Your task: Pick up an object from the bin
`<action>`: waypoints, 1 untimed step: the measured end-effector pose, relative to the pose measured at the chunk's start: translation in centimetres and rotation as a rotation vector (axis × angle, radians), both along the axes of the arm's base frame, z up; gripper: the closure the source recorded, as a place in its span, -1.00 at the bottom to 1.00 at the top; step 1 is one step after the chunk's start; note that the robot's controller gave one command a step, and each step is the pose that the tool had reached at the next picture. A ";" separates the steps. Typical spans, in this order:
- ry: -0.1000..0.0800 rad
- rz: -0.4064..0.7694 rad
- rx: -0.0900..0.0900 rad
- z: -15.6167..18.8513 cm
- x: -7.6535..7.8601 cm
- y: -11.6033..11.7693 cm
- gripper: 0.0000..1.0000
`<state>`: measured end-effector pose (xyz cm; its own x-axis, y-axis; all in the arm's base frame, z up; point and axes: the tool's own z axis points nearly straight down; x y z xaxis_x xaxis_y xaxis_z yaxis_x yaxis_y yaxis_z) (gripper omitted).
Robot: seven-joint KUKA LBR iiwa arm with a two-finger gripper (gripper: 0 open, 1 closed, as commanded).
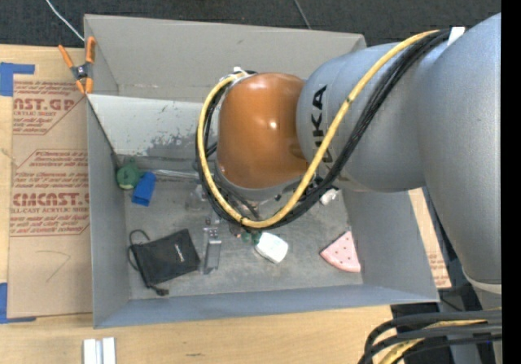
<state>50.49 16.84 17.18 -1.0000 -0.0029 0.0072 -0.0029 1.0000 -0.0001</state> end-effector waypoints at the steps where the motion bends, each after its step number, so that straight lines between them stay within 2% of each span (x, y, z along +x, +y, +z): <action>1: -0.008 -0.002 0.002 0.5 0.2 -0.1 -1.00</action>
Offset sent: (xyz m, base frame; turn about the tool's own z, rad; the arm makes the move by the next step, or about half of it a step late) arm -0.0251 0.0371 -0.0506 -0.4029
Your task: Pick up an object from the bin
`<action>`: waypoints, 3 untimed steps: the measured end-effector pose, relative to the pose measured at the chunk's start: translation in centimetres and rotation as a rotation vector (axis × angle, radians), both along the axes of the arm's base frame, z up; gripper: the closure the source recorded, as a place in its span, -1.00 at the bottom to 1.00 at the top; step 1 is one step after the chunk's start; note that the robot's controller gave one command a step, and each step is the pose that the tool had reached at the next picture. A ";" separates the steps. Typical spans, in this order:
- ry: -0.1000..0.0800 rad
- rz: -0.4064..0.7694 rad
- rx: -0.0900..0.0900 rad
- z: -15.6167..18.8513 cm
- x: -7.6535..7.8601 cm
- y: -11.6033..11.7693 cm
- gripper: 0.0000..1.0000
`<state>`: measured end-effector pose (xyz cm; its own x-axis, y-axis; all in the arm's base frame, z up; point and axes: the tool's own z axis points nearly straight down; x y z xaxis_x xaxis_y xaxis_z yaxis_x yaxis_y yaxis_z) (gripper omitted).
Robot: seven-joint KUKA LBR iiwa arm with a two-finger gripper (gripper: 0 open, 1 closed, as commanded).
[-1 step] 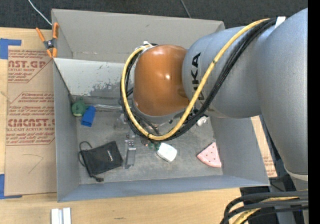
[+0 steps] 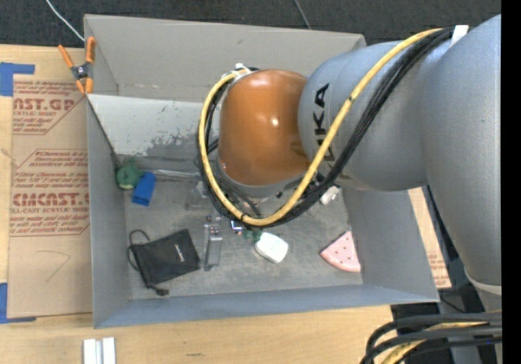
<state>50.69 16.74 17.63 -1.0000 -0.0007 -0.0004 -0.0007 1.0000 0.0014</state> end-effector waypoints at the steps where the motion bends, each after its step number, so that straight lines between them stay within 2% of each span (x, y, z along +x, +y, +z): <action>1: 0.011 0.401 0.001 -5.6 -2.8 3.9 -1.00; 2: 0.001 0.273 -0.002 -6.7 -2.6 -2.6 -1.00; 3: 0.006 0.573 0.005 -10.6 2.3 4.8 -1.00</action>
Offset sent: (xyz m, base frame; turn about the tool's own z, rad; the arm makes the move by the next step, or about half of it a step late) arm -0.0257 -0.0246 -0.0664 -0.2762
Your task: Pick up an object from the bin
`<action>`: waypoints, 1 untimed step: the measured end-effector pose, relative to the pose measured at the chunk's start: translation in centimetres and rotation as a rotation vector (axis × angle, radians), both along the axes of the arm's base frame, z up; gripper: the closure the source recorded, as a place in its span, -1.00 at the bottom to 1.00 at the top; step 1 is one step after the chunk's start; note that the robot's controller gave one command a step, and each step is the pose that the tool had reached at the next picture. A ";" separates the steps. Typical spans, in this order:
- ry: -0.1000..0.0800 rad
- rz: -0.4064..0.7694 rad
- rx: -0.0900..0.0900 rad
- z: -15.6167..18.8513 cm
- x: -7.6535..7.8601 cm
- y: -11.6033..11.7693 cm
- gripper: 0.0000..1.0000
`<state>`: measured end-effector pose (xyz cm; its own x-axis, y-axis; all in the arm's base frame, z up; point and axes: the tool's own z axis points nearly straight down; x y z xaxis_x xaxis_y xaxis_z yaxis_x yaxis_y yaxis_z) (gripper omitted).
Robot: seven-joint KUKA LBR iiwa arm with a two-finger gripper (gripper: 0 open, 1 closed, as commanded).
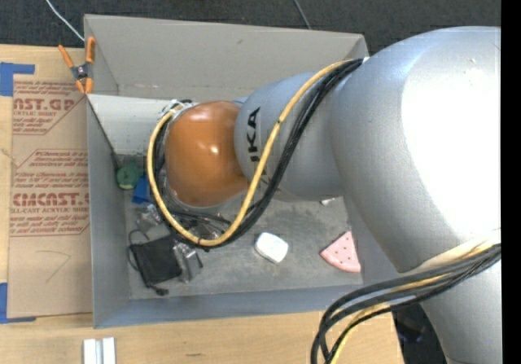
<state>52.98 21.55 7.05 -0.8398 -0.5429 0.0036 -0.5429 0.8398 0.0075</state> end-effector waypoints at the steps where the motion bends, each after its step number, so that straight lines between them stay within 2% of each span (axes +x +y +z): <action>1: -0.005 -0.309 -0.004 -0.1 -3.8 -2.6 1.00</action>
Offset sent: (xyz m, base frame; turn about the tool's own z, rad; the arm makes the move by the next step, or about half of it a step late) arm 0.0000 0.0000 0.0000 0.0000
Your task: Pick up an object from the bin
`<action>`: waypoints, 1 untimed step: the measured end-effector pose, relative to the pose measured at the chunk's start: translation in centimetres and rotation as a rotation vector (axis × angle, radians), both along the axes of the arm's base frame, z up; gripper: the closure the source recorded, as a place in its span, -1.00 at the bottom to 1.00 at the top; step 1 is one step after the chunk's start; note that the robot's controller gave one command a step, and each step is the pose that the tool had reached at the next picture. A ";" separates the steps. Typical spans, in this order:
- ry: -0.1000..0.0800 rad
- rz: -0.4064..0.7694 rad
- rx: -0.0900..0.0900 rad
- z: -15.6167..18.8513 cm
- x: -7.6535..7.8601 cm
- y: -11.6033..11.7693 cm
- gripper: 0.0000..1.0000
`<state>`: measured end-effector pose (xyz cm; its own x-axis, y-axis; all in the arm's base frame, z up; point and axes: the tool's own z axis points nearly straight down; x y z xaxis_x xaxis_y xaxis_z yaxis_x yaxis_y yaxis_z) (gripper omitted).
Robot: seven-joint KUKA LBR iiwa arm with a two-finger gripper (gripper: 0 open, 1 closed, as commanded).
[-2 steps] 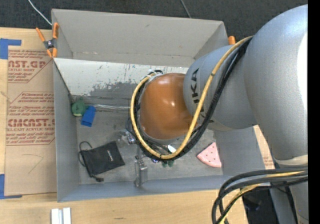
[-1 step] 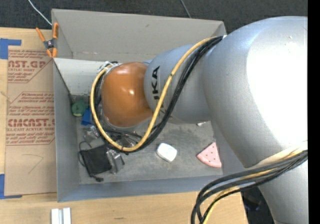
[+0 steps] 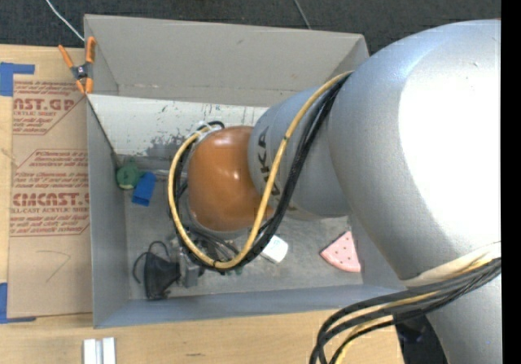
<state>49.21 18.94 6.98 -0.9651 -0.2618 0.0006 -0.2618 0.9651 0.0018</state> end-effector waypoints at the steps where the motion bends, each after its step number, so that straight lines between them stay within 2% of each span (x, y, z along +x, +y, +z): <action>1: 0.000 0.000 0.000 0.0 0.0 0.0 1.00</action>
Offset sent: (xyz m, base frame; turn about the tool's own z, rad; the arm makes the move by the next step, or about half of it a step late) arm 0.0000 0.0000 0.0000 0.0000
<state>49.21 18.94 6.97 -0.9651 -0.2618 0.0007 -0.2618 0.9651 0.0020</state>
